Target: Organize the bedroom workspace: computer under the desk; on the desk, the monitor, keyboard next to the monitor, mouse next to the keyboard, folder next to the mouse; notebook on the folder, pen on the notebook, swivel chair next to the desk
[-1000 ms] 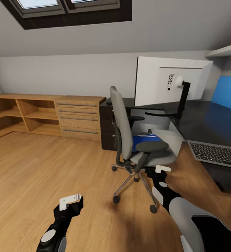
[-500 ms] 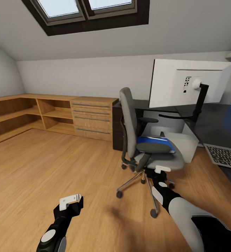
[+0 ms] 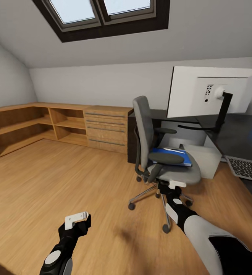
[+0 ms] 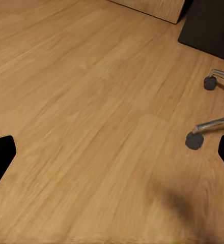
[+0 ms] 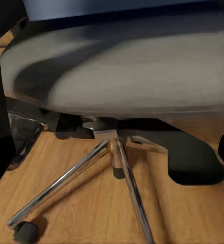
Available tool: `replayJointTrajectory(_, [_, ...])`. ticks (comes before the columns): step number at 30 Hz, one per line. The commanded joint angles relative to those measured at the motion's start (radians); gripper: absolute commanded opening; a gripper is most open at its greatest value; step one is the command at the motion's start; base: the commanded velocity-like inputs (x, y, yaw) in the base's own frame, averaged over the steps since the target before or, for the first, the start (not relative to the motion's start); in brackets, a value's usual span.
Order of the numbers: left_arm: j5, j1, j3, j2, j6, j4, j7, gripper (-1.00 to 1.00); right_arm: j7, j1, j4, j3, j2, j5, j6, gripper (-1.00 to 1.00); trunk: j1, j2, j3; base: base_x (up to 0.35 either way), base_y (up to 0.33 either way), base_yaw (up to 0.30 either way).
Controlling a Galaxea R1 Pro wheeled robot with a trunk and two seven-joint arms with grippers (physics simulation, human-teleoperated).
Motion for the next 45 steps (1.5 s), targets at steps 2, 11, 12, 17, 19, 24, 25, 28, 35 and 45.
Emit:
replayJointTrajectory(2, [0.003, 0.000, 0.000, 0.000, 0.005, -0.002, 0.003, 1.00, 0.002, -0.001, 0.001, -0.001, 0.000, -0.010, -0.005, 1.00, -0.001, 0.000, -0.001, -0.146, 0.000, 0.002])
replayJointTrajectory(11, [0.003, 0.000, 0.000, 0.000, 0.005, -0.002, 0.003, 1.00, 0.002, -0.001, 0.001, -0.002, -0.001, -0.010, -0.005, 1.00, -0.001, 0.000, 0.002, -0.030, 0.000, -0.114])
replayJointTrajectory(12, [0.003, 0.000, 0.000, 0.000, 0.005, -0.002, 0.003, 1.00, 0.002, -0.001, 0.001, -0.002, -0.001, -0.010, -0.005, 1.00, -0.001, 0.000, 0.003, -0.003, 0.000, -0.221])
replayJointTrajectory(17, [0.002, 0.000, 0.000, 0.000, 0.005, -0.002, 0.003, 1.00, 0.002, -0.001, 0.000, -0.003, -0.003, -0.010, -0.010, 1.00, -0.001, 0.000, 0.006, -0.001, 0.000, -0.238])
replayJointTrajectory(19, [0.002, 0.000, 0.000, 0.000, 0.005, -0.002, 0.003, 1.00, 0.002, -0.001, 0.000, -0.004, -0.004, -0.010, -0.010, 1.00, -0.001, 0.000, 0.007, 0.000, 0.000, -0.245])
replayJointTrajectory(24, [0.003, 0.000, 0.001, 0.001, 0.005, -0.003, 0.003, 1.00, 0.002, -0.001, -0.001, -0.004, -0.005, -0.010, -0.011, 1.00, -0.001, 0.000, 0.010, 0.000, 0.000, -0.246])
replayJointTrajectory(25, [0.003, 0.000, 0.001, 0.000, 0.005, -0.003, 0.003, 1.00, 0.002, -0.001, -0.001, -0.004, -0.005, -0.010, -0.011, 1.00, -0.001, 0.000, 0.011, 0.000, 0.000, -0.247])
replayJointTrajectory(28, [0.003, 0.000, 0.001, 0.001, 0.005, -0.003, 0.003, 1.00, 0.002, -0.001, 0.000, -0.004, -0.006, -0.010, -0.011, 1.00, -0.001, 0.000, 0.013, 0.000, 0.000, -0.247])
replayJointTrajectory(35, [0.003, 0.000, 0.002, 0.001, 0.005, -0.004, 0.003, 1.00, 0.003, -0.001, 0.001, -0.004, -0.006, -0.010, -0.012, 1.00, -0.001, 0.000, 0.016, 0.000, 0.000, -0.248])
replayJointTrajectory(45, [0.003, 0.000, 0.006, 0.001, 0.005, -0.006, 0.003, 1.00, 0.004, -0.001, 0.002, -0.004, -0.005, -0.010, -0.012, 1.00, -0.001, 0.000, 0.017, -0.085, 0.073, -0.182])
